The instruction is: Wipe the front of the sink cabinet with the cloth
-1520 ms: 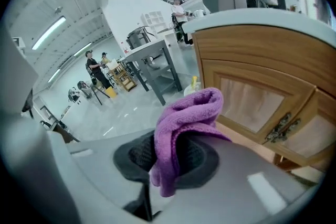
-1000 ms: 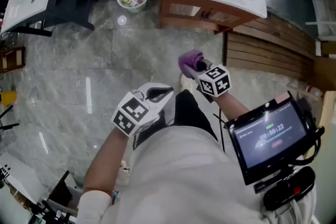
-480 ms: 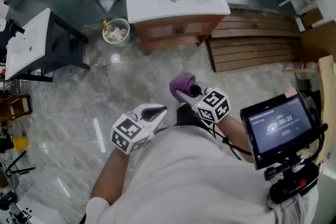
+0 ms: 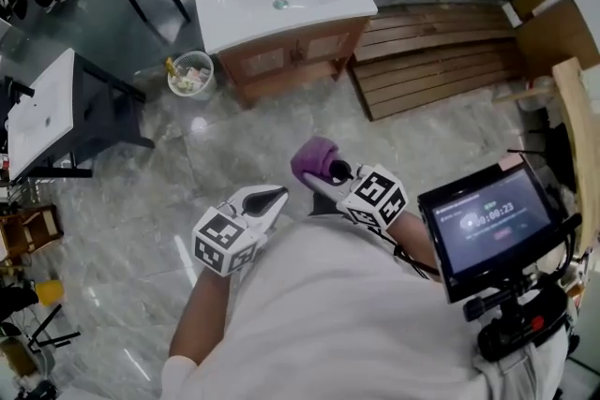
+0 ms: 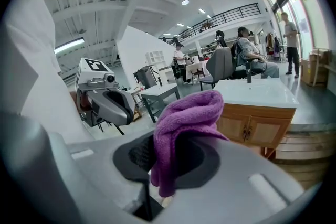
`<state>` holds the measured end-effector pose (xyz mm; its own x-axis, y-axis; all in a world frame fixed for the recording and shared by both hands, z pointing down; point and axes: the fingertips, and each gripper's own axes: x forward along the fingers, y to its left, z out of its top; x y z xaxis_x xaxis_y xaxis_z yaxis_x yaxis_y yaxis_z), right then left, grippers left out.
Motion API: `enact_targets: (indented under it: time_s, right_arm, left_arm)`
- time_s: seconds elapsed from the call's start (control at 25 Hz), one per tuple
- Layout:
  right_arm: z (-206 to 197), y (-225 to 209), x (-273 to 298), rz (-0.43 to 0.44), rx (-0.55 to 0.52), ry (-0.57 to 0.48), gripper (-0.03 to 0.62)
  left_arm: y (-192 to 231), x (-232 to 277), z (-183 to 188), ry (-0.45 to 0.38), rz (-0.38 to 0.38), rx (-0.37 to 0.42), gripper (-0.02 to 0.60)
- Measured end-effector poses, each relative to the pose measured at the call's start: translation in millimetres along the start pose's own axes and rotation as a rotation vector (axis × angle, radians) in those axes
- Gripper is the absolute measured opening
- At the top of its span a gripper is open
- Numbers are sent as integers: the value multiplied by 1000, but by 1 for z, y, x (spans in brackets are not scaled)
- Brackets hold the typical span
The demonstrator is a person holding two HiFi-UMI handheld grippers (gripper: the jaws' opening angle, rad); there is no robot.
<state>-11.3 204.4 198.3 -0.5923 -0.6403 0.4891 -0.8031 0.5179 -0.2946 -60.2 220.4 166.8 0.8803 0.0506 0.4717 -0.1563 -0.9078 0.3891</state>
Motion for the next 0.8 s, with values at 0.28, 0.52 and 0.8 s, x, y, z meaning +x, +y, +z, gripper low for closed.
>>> enact_targets:
  time_s: [0.28, 0.52, 0.8]
  right_arm:
    - [-8, 30, -8, 11, -34, -29, 72]
    - [-11, 39, -3, 26, -62, -34, 72]
    - [-9, 42, -4, 32, -86, -28, 72]
  left_arm:
    - [-17, -7, -16, -18, 15, 18, 5]
    - [-16, -10, -26, -21, 25, 7, 5]
    - [-18, -7, -28, -28, 23, -1, 5]
